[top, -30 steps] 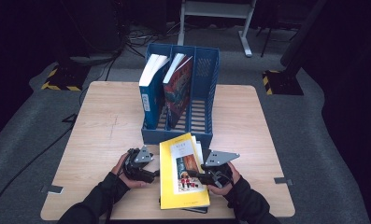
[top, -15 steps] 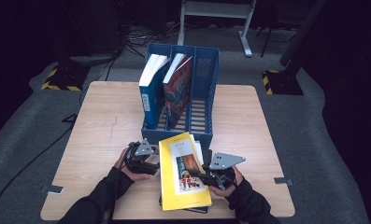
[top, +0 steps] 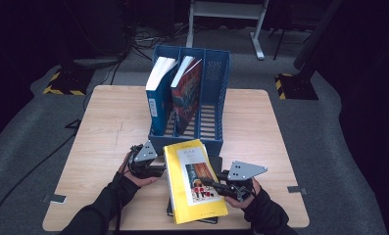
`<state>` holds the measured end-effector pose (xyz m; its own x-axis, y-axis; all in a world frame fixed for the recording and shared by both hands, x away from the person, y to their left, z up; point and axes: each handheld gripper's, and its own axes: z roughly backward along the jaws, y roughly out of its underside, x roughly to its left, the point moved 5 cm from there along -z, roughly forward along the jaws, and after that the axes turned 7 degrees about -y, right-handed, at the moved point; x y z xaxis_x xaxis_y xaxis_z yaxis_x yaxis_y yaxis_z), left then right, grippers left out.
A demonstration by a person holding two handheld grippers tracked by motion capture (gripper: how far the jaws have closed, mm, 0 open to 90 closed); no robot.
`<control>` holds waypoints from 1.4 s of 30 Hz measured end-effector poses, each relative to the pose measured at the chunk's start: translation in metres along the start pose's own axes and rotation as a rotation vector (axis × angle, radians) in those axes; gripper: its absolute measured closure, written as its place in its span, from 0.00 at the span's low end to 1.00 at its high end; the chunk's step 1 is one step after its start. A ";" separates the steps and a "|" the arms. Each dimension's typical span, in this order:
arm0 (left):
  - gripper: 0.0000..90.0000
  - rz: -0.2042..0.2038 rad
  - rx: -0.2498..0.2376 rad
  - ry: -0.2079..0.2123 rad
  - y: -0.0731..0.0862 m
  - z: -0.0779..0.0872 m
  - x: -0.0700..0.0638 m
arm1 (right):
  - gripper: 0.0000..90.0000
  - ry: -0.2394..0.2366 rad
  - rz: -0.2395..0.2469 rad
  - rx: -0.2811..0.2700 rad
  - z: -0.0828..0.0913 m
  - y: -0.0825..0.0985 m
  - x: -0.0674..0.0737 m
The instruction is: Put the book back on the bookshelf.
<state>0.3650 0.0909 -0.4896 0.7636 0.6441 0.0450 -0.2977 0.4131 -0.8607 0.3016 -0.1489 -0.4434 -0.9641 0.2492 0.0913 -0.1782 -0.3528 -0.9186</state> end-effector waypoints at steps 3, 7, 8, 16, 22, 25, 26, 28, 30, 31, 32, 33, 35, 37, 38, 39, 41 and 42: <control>0.60 0.003 -0.034 0.010 -0.008 0.004 -0.002 | 0.89 -0.015 0.000 0.013 0.001 0.000 0.000; 0.65 -0.010 -0.075 0.037 -0.019 0.008 -0.006 | 0.88 -0.018 0.023 0.032 0.002 -0.002 0.001; 0.66 -0.017 -0.085 0.040 -0.021 0.010 -0.007 | 0.88 -0.017 0.027 0.031 0.002 -0.003 0.002; 0.76 -0.024 -0.143 0.089 -0.035 0.020 -0.013 | 0.90 0.006 0.057 0.043 0.001 -0.005 0.004; 0.85 -0.025 -0.188 0.127 -0.047 0.027 -0.016 | 0.93 0.039 0.096 0.024 0.002 -0.010 0.007; 0.87 -0.027 -0.213 0.147 -0.055 0.030 -0.017 | 0.94 0.057 0.106 0.015 0.004 -0.013 0.007; 0.89 -0.028 -0.219 0.149 -0.057 0.030 -0.018 | 0.95 0.068 0.122 0.012 0.005 -0.014 0.007; 0.90 -0.029 -0.233 0.155 -0.062 0.031 -0.017 | 0.96 0.079 0.128 0.004 0.006 -0.016 0.006; 0.91 -0.038 -0.239 0.158 -0.065 0.032 -0.018 | 0.96 0.100 0.144 -0.003 0.007 -0.018 0.006; 0.91 -0.043 -0.243 0.160 -0.067 0.032 -0.019 | 0.97 0.106 0.148 -0.006 0.008 -0.018 0.005; 0.91 -0.047 -0.246 0.160 -0.069 0.033 -0.020 | 0.97 0.114 0.151 -0.009 0.009 -0.018 0.005; 0.92 -0.056 -0.249 0.160 -0.071 0.033 -0.020 | 0.97 0.120 0.156 -0.011 0.009 -0.019 0.005; 0.93 -0.068 -0.259 0.158 -0.074 0.034 -0.022 | 0.97 0.132 0.164 -0.015 0.011 -0.019 0.004; 0.94 -0.075 -0.263 0.160 -0.077 0.034 -0.023 | 0.98 0.142 0.166 -0.022 0.012 -0.020 0.003; 0.94 -0.081 -0.266 0.158 -0.078 0.035 -0.023 | 0.98 0.144 0.165 -0.028 0.013 -0.020 0.003; 0.94 -0.089 -0.267 0.157 -0.079 0.036 -0.024 | 0.98 0.150 0.170 -0.032 0.014 -0.020 0.003; 0.94 -0.096 -0.276 0.157 -0.081 0.036 -0.025 | 0.98 0.168 0.185 -0.037 0.015 -0.020 0.003; 0.94 -0.098 -0.278 0.160 -0.082 0.037 -0.026 | 0.98 0.179 0.207 -0.044 0.015 -0.019 0.004</control>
<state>0.3489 0.0643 -0.4018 0.8679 0.4913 0.0731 -0.0676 0.2627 -0.9625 0.2986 -0.1544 -0.4199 -0.9285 0.3324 -0.1654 0.0310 -0.3745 -0.9267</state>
